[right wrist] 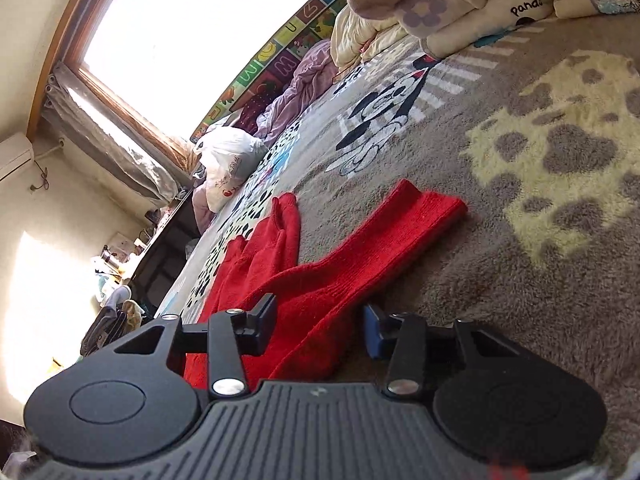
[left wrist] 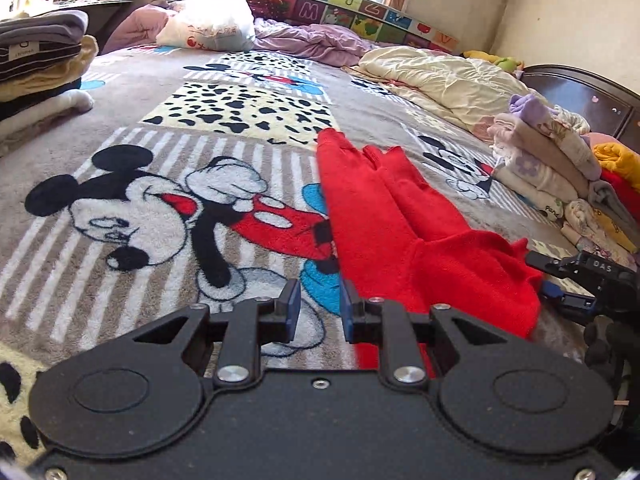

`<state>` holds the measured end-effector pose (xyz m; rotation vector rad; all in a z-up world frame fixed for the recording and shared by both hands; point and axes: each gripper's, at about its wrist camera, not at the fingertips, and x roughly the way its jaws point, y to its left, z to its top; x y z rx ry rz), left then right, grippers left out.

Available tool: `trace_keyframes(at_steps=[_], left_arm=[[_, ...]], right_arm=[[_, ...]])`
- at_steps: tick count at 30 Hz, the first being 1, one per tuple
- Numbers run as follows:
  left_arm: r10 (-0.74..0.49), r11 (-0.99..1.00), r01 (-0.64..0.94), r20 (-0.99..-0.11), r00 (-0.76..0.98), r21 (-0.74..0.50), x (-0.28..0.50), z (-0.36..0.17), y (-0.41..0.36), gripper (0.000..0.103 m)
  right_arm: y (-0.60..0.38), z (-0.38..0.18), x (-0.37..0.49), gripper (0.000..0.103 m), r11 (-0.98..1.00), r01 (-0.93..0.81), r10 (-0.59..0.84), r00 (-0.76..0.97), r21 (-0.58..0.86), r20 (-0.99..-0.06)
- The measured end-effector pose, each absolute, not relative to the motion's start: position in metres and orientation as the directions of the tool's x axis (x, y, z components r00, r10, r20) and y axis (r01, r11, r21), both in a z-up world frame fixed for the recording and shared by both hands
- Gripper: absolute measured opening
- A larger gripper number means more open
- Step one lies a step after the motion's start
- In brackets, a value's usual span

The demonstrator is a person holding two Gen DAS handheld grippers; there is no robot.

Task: Fold clothes

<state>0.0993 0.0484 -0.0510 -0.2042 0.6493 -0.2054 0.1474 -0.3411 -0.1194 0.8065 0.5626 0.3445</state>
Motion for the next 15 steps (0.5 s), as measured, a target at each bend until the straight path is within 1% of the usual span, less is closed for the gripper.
trace_keyframes(at_steps=[1, 4, 8, 9, 15], left_arm=[[-0.264, 0.958, 0.140, -0.573, 0.776, -0.252, 0.098, -0.050, 0.047, 0.018], [-0.278, 0.955, 0.159, -0.577, 0.768, -0.249, 0.103, -0.048, 0.041, 0.018], [-0.268, 0.962, 0.174, -0.589, 0.763, -0.212, 0.126, -0.039, 0.028, 0.019], [-0.261, 0.964, 0.173, -0.596, 0.759, -0.202, 0.136, -0.037, 0.024, 0.020], [-0.209, 0.978, 0.172, -0.640, 0.740, -0.120, 0.205, -0.034, 0.002, 0.020]], right_arm=[[-0.340, -0.120, 0.148, 0.037, 0.649, -0.084, 0.498, 0.798, 0.756, -0.339], [-0.341, -0.120, 0.151, 0.025, 0.642, -0.093, 0.508, 0.795, 0.761, -0.331], [-0.342, -0.119, 0.153, 0.023, 0.632, -0.094, 0.511, 0.796, 0.769, -0.323], [-0.342, -0.120, 0.154, 0.023, 0.632, -0.095, 0.513, 0.795, 0.769, -0.324], [-0.341, -0.121, 0.159, 0.023, 0.632, -0.098, 0.521, 0.788, 0.768, -0.328]])
